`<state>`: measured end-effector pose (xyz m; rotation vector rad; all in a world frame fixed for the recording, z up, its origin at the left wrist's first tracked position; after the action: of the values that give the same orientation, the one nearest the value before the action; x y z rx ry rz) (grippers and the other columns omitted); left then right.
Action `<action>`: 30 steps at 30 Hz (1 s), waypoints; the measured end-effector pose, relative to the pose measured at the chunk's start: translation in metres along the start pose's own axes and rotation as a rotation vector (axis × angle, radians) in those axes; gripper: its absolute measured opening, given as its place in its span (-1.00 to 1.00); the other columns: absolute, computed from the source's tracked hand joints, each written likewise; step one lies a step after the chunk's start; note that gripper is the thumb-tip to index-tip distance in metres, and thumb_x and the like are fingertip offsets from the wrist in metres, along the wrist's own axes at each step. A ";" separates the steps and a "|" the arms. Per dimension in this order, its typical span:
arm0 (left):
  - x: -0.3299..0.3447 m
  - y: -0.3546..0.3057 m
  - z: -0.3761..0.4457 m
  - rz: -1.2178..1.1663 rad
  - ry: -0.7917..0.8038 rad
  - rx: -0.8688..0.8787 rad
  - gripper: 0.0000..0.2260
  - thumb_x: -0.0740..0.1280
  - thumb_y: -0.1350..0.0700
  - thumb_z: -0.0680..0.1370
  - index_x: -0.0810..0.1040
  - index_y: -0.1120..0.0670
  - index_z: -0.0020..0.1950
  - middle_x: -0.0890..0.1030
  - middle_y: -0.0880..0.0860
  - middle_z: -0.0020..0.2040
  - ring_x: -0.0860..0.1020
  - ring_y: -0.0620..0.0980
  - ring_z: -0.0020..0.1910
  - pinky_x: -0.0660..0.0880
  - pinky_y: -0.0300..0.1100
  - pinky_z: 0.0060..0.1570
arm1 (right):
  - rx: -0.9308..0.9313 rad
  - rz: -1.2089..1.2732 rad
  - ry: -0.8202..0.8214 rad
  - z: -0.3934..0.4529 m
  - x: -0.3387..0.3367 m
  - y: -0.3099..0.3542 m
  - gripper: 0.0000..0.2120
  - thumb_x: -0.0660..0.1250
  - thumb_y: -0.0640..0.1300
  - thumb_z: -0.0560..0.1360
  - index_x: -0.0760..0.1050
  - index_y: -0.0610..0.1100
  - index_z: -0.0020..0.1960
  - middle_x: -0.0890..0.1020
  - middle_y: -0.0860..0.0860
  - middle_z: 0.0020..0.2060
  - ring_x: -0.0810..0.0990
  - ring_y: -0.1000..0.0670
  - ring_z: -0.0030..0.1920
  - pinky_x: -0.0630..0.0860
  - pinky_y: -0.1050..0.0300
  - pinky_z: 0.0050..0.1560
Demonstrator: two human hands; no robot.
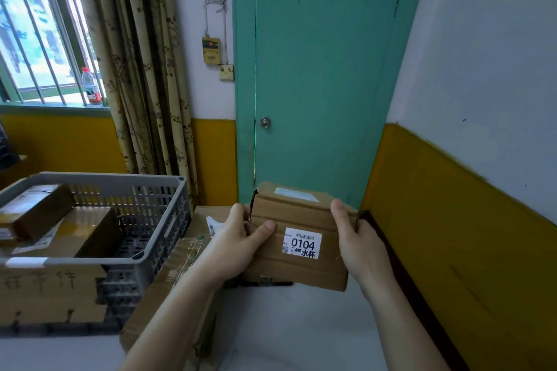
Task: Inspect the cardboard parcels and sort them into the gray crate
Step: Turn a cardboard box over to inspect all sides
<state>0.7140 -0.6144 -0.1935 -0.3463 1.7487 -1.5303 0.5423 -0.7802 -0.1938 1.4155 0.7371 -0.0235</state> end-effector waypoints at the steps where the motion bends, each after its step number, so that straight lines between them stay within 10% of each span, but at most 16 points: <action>1: 0.000 0.002 0.000 -0.054 0.008 -0.020 -0.58 0.42 -0.27 0.53 0.42 0.00 0.14 0.67 0.08 0.11 0.69 0.03 0.04 0.65 0.16 0.05 | -0.003 0.008 -0.002 -0.001 0.000 0.000 -0.20 0.02 0.66 0.33 0.52 -0.01 0.05 0.61 0.06 -0.03 0.58 0.03 -0.03 0.54 -0.03 0.00; 6: 0.004 0.008 0.002 -0.192 -0.110 -0.166 -0.36 0.21 -0.64 0.30 0.47 -0.15 0.06 0.59 -0.08 0.07 0.58 -0.08 0.06 0.54 0.01 0.05 | 0.007 0.105 0.064 -0.007 0.006 -0.002 -0.41 0.21 0.50 0.32 0.52 0.04 0.04 0.67 0.05 -0.05 0.66 -0.02 -0.01 0.61 -0.12 0.07; 12: 0.010 0.018 0.008 -0.215 -0.058 -0.111 -0.87 0.37 -0.12 0.62 0.50 -0.24 0.15 0.68 -0.24 0.04 0.69 -0.17 -0.03 0.56 -0.31 -0.19 | -0.031 0.160 0.138 -0.004 0.006 -0.002 -0.58 0.29 0.26 0.32 0.51 0.12 0.11 0.69 0.17 -0.19 0.70 0.12 -0.19 0.59 0.08 -0.21; 30: 0.006 0.008 0.006 -0.065 -0.191 -0.046 -0.80 0.37 -0.10 0.63 0.47 0.00 0.03 0.68 -0.02 -0.01 0.70 -0.02 -0.04 0.66 0.14 0.01 | -0.079 0.053 -0.051 0.002 0.004 -0.013 -0.63 0.37 0.27 0.53 0.46 -0.05 -0.05 0.65 0.06 -0.13 0.64 0.03 -0.13 0.65 -0.08 -0.10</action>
<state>0.7170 -0.6206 -0.2028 -0.5586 1.6383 -1.4532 0.5404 -0.7833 -0.2072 1.3539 0.6520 0.0102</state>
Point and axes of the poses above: each hand's wrist, its own z-axis towards the middle knuckle, its own x-axis out of the palm, y = z × x, the point moved 5 cm from there along z, towards the middle knuckle
